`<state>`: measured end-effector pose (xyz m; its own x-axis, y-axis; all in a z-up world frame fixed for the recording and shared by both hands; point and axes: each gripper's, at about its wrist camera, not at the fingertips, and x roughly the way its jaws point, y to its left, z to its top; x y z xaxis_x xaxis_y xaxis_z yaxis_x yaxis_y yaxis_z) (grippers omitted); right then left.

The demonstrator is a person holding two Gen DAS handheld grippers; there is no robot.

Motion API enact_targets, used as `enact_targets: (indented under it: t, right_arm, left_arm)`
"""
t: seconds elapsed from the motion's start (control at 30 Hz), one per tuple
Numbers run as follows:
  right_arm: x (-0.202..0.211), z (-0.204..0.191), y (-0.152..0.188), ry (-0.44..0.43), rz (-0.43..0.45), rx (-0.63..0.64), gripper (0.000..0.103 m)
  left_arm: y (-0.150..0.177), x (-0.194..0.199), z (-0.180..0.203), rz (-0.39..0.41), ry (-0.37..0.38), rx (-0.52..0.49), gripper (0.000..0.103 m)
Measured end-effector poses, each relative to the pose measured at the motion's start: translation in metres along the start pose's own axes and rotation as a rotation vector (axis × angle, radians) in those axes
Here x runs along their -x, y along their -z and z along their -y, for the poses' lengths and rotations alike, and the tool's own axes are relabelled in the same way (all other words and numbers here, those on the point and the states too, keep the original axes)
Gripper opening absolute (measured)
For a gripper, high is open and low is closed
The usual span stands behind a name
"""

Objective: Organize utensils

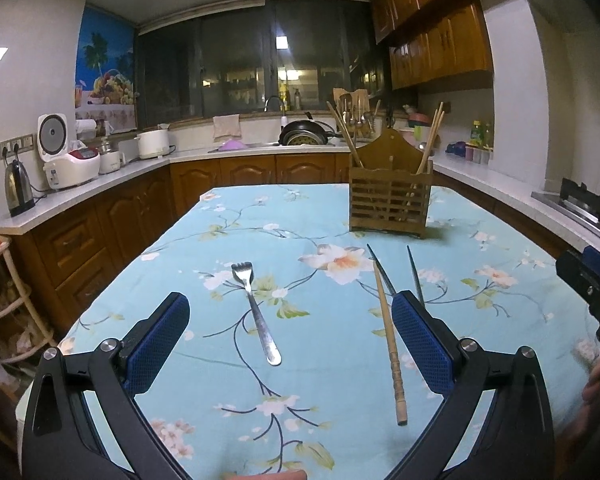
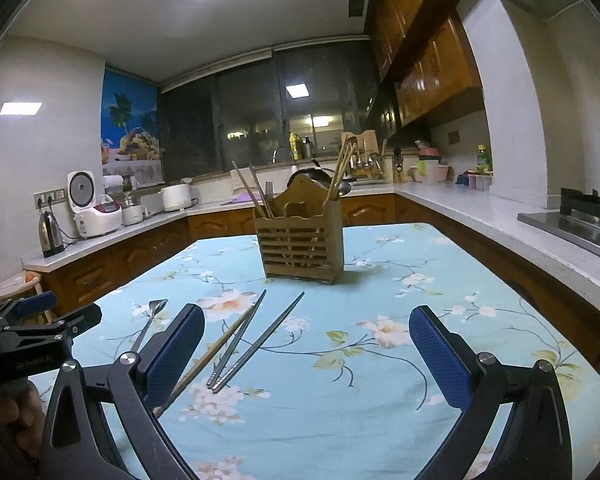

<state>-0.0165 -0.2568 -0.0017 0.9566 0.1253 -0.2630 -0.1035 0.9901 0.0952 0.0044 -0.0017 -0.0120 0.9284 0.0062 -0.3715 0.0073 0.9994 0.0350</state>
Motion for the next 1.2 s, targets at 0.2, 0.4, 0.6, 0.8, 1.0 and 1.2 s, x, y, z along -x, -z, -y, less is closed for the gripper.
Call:
enact_targets:
  t: [0.2,0.4,0.6,0.8,1.0,1.2]
  right_arm:
    - [-0.001,-0.006,0.000,-0.010,-0.002,0.017,0.103]
    - [-0.001,-0.007,0.000,-0.012,0.001,0.018,0.103]
    - [-0.002,-0.008,0.000,-0.014,0.007,0.017,0.103]
    - [-0.002,-0.008,0.000,-0.014,0.003,0.015,0.103]
    - [-0.002,-0.007,0.000,-0.014,0.005,0.015,0.103]
    - [-0.002,-0.007,0.000,-0.015,-0.001,0.010,0.103]
  left_arm:
    - [0.000,0.003,0.000,0.004,0.011,0.004,0.103]
    - [-0.001,0.004,0.000,0.010,0.011,0.007,0.103]
    - [-0.005,0.009,0.001,0.033,0.012,0.011,0.103]
    - [-0.005,0.011,0.002,0.042,0.019,0.010,0.103]
    - [-0.006,0.010,0.002,0.041,0.020,0.012,0.103]
    - [-0.005,0.010,0.003,0.033,0.019,0.008,0.103]
